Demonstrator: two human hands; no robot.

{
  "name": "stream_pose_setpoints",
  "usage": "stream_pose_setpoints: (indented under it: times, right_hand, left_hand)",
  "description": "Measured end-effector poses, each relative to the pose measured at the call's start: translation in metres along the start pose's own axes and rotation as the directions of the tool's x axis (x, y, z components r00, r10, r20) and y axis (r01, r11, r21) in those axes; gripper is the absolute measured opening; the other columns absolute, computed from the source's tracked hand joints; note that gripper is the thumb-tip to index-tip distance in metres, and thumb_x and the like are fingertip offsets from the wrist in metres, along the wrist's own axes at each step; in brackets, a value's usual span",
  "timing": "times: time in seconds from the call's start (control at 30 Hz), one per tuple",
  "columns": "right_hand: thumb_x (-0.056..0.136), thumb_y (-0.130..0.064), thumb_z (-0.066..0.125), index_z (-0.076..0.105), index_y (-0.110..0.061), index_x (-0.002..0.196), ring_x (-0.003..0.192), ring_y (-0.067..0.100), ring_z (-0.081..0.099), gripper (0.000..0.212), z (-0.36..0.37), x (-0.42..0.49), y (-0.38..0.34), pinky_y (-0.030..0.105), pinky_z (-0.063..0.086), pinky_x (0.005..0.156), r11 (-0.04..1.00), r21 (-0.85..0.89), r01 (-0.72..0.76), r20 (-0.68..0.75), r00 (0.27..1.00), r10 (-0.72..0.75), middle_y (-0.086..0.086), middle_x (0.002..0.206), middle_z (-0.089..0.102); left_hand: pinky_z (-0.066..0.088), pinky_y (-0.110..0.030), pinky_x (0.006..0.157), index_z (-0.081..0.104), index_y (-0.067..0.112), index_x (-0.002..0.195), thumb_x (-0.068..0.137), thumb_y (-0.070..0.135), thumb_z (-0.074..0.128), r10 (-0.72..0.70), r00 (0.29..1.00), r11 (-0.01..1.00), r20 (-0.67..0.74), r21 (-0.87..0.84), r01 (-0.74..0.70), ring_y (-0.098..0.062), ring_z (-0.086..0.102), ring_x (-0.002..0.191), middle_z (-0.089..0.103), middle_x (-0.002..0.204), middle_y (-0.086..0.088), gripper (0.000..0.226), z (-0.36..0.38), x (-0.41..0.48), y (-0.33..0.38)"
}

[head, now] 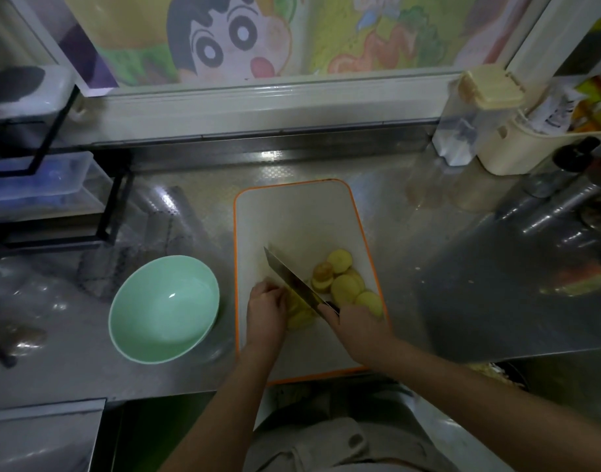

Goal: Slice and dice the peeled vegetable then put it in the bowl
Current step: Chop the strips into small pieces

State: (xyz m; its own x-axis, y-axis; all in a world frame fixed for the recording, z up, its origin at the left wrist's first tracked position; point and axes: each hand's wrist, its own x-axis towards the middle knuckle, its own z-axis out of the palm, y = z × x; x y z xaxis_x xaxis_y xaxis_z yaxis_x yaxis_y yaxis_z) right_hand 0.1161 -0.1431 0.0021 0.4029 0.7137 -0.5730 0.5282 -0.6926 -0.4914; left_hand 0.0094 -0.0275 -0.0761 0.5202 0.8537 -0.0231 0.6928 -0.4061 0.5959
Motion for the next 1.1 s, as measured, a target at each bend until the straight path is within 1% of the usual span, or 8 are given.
stream_pose_setpoints:
  times: [0.1, 0.27, 0.57, 0.7, 0.77, 0.9, 1.03, 1.1]
  right_hand:
    - [0.102, -0.041, 0.027, 0.051, 0.001, 0.121, 0.067, 0.017, 0.047, 0.052, 0.002, 0.003, 0.0, 0.03, 0.04, 0.074, 0.998, -0.062, -0.02, 0.001, 1.0, 0.021, 0.001, 0.071, 0.044]
    - [0.099, 0.0, 0.031, -0.002, -0.016, 0.152, 0.103, 0.029, 0.057, 0.064, 0.012, 0.015, 0.01, 0.031, 0.04, 0.067, 0.996, -0.074, -0.046, -0.031, 0.999, 0.043, 0.016, 0.126, 0.047]
    - [0.103, -0.006, 0.024, 0.005, -0.016, 0.152, 0.103, 0.031, 0.056, 0.053, 0.026, 0.024, 0.012, 0.034, 0.04, 0.068, 0.981, 0.071, -0.183, 0.008, 0.983, 0.182, 0.017, 0.126, 0.047]
    - [0.101, -0.044, 0.028, 0.052, -0.004, 0.124, 0.06, 0.009, 0.038, 0.052, 0.023, 0.019, 0.009, 0.032, 0.038, 0.074, 0.982, 0.101, -0.159, 0.017, 0.987, 0.159, 0.001, 0.071, 0.043]
    - [0.099, -0.051, 0.027, 0.055, -0.003, 0.115, 0.056, 0.005, 0.03, 0.057, 0.021, 0.017, 0.009, 0.03, 0.037, 0.073, 0.989, 0.046, -0.139, 0.02, 0.99, 0.138, -0.002, 0.065, 0.035]
    - [0.101, -0.044, 0.028, 0.051, -0.001, 0.123, 0.06, 0.01, 0.039, 0.054, 0.019, 0.019, 0.013, 0.031, 0.039, 0.069, 0.993, 0.018, -0.113, 0.047, 0.993, 0.112, 0.001, 0.072, 0.044]
    - [0.101, -0.004, 0.028, 0.006, -0.011, 0.151, 0.101, 0.034, 0.055, 0.055, 0.022, 0.019, 0.019, 0.037, 0.036, 0.069, 1.0, -0.031, 0.002, 0.016, 1.0, -0.001, 0.022, 0.122, 0.047]
    - [0.103, -0.019, 0.029, 0.027, -0.005, 0.145, 0.086, 0.027, 0.056, 0.045, 0.025, 0.023, 0.021, 0.037, 0.039, 0.071, 0.999, 0.04, -0.032, 0.025, 0.999, 0.031, 0.018, 0.104, 0.053]
  left_hand:
    - [0.025, -0.009, 0.074, 0.071, 0.002, 0.099, 0.083, -0.001, 0.057, 0.006, 1.0, 1.0, 0.006, 0.017, -0.006, -0.025, 0.053, 0.095, 0.063, 0.103, -0.012, 0.021, 0.0, 0.002, -0.001]
    - [0.026, -0.009, 0.075, 0.072, 0.0, 0.097, 0.082, -0.002, 0.058, 0.006, 1.0, 1.0, 0.009, 0.012, -0.006, -0.026, 0.054, 0.093, 0.063, 0.099, -0.013, 0.02, 0.0, 0.003, -0.001]
    - [0.036, -0.021, 0.077, 0.073, -0.001, 0.093, 0.077, -0.005, 0.062, 0.002, 1.0, 1.0, 0.011, 0.008, -0.002, -0.03, 0.057, 0.091, 0.066, 0.095, -0.015, 0.02, 0.004, 0.005, -0.005]
    - [0.036, -0.023, 0.077, 0.072, -0.002, 0.093, 0.078, -0.004, 0.062, -0.006, 1.0, 1.0, 0.012, -0.001, 0.006, -0.031, 0.056, 0.091, 0.065, 0.094, -0.015, 0.018, 0.006, 0.004, -0.006]
    - [0.04, -0.027, 0.077, 0.072, -0.002, 0.092, 0.078, -0.004, 0.062, 0.001, 1.0, 1.0, 0.008, 0.0, -0.001, -0.031, 0.056, 0.09, 0.065, 0.092, -0.015, 0.018, 0.007, 0.004, -0.006]
    - [0.04, -0.028, 0.079, 0.072, -0.003, 0.094, 0.08, -0.002, 0.061, 0.002, 1.0, 1.0, 0.0, 0.004, -0.002, -0.032, 0.056, 0.091, 0.065, 0.093, -0.016, 0.018, 0.006, 0.003, -0.005]
    - [0.035, -0.026, 0.076, 0.071, -0.002, 0.095, 0.081, -0.002, 0.06, 0.004, 1.0, 1.0, -0.017, 0.024, -0.004, -0.032, 0.056, 0.09, 0.065, 0.092, -0.016, 0.018, 0.003, 0.004, -0.002]
    - [0.034, -0.026, 0.075, 0.072, -0.002, 0.095, 0.082, -0.001, 0.059, 0.012, 1.0, 0.999, -0.02, 0.031, -0.011, -0.032, 0.056, 0.09, 0.065, 0.092, -0.016, 0.018, 0.002, 0.004, -0.002]
